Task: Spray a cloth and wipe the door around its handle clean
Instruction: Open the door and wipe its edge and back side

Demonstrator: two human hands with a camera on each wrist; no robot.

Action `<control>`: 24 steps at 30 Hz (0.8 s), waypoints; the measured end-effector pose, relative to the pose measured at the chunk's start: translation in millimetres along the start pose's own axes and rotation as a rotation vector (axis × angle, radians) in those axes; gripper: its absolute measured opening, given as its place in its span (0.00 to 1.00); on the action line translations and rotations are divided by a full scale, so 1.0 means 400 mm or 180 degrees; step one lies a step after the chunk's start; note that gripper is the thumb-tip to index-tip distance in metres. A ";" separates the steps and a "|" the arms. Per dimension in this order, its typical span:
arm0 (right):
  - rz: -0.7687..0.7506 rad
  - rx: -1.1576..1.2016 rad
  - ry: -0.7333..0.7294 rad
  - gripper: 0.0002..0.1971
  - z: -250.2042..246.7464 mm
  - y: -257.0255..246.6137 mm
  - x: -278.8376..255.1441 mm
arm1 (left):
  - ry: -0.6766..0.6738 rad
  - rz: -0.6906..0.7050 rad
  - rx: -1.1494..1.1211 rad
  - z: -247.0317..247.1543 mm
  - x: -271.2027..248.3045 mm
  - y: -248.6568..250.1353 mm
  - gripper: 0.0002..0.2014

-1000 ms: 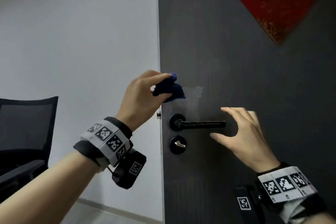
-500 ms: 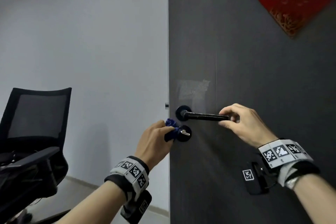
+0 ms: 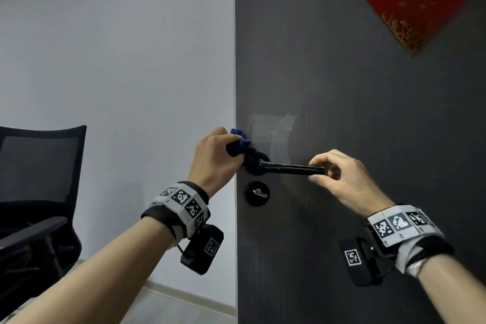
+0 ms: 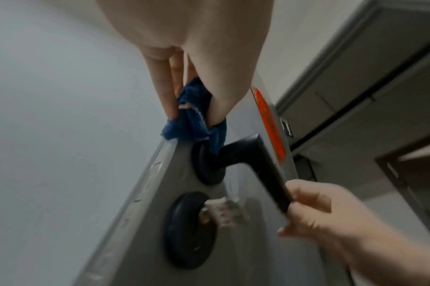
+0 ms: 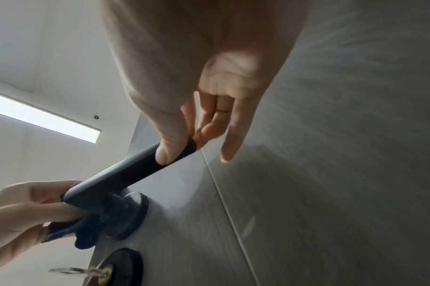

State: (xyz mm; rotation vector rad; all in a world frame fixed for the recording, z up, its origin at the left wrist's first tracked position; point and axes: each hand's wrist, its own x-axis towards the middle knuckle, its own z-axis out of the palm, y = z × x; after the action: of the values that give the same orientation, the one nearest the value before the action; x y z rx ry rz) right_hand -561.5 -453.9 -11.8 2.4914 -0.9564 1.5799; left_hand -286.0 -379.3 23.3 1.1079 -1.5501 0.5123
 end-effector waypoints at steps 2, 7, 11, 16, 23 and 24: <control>0.0044 0.0025 0.0022 0.13 -0.008 -0.016 -0.004 | -0.0064 -0.0154 -0.0387 -0.016 0.006 0.009 0.10; -0.0194 0.0104 0.0306 0.37 -0.036 -0.120 -0.015 | -0.0307 -0.0619 -0.1643 -0.046 0.032 0.102 0.13; -0.0535 0.0626 0.0374 0.37 -0.035 -0.234 -0.007 | -0.0838 -0.0624 -0.2189 -0.070 0.037 0.203 0.12; -0.0555 0.1470 0.0872 0.21 -0.014 -0.267 0.003 | -0.1344 -0.0652 -0.2108 -0.095 0.036 0.236 0.13; -0.0013 0.1209 0.0857 0.13 -0.049 -0.191 0.004 | -0.0163 -0.1239 -0.1777 -0.107 0.027 0.132 0.10; 0.0037 0.1110 0.0795 0.13 -0.049 -0.181 0.006 | 0.0008 -0.1241 -0.1504 -0.097 0.024 0.102 0.13</control>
State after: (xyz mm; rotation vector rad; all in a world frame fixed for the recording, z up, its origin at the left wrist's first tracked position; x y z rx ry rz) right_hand -539.1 -389.6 20.0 2.4026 -0.7149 2.1613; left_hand -300.1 -332.8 53.1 0.9974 -1.3140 -0.1150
